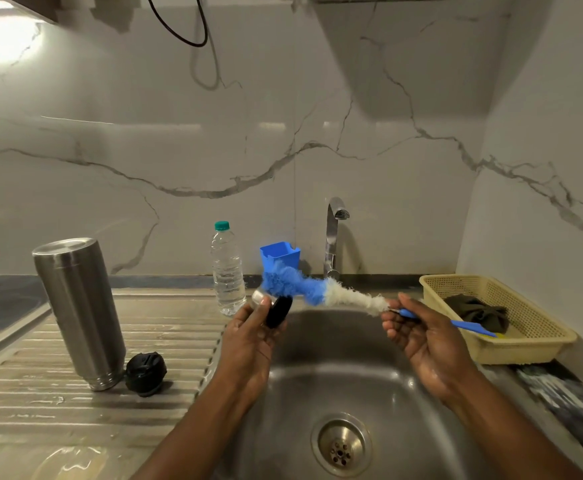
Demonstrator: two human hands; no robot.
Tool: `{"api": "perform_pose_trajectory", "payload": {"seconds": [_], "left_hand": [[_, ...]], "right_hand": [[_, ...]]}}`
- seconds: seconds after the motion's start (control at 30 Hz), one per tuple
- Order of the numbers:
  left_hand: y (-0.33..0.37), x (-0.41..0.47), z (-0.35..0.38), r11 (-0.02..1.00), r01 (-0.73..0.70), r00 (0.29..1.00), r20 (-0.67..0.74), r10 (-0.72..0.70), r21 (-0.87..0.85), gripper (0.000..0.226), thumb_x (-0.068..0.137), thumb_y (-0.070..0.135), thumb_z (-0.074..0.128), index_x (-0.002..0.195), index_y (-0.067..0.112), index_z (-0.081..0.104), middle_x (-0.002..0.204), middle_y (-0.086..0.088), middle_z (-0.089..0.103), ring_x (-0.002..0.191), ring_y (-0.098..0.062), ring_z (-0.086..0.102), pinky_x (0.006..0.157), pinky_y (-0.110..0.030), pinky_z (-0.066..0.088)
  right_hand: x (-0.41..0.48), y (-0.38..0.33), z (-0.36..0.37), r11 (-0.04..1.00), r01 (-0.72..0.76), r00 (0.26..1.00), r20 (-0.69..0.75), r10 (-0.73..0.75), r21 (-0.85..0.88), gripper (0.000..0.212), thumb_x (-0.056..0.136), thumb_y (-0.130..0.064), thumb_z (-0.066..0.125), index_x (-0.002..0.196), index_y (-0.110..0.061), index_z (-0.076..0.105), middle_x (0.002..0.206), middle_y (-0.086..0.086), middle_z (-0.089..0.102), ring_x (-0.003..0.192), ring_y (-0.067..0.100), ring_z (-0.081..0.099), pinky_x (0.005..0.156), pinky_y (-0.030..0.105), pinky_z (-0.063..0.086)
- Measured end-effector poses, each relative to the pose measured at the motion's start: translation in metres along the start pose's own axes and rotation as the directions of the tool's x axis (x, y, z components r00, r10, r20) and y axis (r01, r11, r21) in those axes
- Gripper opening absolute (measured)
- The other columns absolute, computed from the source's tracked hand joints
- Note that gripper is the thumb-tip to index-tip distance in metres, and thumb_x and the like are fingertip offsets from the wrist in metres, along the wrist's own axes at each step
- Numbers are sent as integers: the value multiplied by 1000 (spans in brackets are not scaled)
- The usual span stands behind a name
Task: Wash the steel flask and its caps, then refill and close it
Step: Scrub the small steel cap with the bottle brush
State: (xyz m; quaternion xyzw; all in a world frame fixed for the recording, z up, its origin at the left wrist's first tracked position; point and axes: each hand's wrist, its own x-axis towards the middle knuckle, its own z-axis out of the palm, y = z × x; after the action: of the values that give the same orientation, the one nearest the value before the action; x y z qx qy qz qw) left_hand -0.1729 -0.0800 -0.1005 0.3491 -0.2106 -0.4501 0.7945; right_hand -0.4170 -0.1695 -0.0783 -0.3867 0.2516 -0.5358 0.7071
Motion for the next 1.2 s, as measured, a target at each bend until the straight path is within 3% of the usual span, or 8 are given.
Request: {"api": "perform_pose_trajectory", "payload": {"seconds": [0.2,0.37,0.53,0.67,0.83,0.97,1.1,1.2], "left_hand": [[-7,-3,4,1000,25,998,50,-24,-5,51,91,17,66,137,-4,54,132,-24,69,130,-39,64,116,-56,45],[5,-1,-1,997,-31,999,19,32,-68,42,91,15,63,133,9,61,130,-19,72,123,-35,69,100,-43,58],[-5,-3,4,1000,11,1000,-2,-11,-12,42,92,19,66,133,8,62,131,-20,71,123,-35,69,108,-52,53],[0,5,0,996,-81,995,-58,80,-22,49,84,16,72,133,10,65,133,-18,71,123,-32,69,100,-40,59],[-4,2,1,1000,-15,1000,-11,15,-15,49,89,13,70,138,9,61,131,-18,72,122,-34,70,109,-54,50],[3,3,-4,999,-38,999,-29,38,-24,33,99,13,64,130,8,57,124,-19,75,115,-34,74,103,-55,54],[-3,-2,3,999,-14,1000,-16,14,39,35,91,20,69,123,9,62,119,-17,76,115,-33,72,102,-51,55],[0,0,2,999,-47,998,-48,46,-10,45,89,19,69,131,5,60,127,-20,72,109,-29,74,100,-45,59]], "right_hand": [[-1,9,4,999,-35,999,29,35,-15,26,101,-17,62,91,-1,79,84,21,75,69,21,74,60,26,63],[1,-3,-2,1000,-6,1000,-26,6,5,22,99,-16,62,98,3,72,76,17,73,61,18,71,56,23,61],[-1,9,5,998,-29,999,36,31,-47,24,100,-18,62,97,1,76,85,21,75,70,21,74,61,26,63],[0,0,-4,1000,-4,1000,-11,4,-25,23,96,-18,65,96,2,75,79,18,73,63,19,72,56,25,61],[-2,11,5,998,-62,997,52,63,-23,25,99,-19,62,95,0,78,83,20,74,69,21,73,61,27,63],[0,-1,-2,1000,-18,1000,-7,18,-11,28,98,-17,63,82,-3,81,79,19,73,64,19,72,57,24,61],[-1,11,0,998,-55,998,19,55,2,24,100,-18,63,94,0,78,87,21,75,71,21,75,61,27,63],[-1,10,4,998,-54,998,30,54,-20,24,99,-18,63,96,1,78,85,21,75,70,21,74,61,26,63]]}}
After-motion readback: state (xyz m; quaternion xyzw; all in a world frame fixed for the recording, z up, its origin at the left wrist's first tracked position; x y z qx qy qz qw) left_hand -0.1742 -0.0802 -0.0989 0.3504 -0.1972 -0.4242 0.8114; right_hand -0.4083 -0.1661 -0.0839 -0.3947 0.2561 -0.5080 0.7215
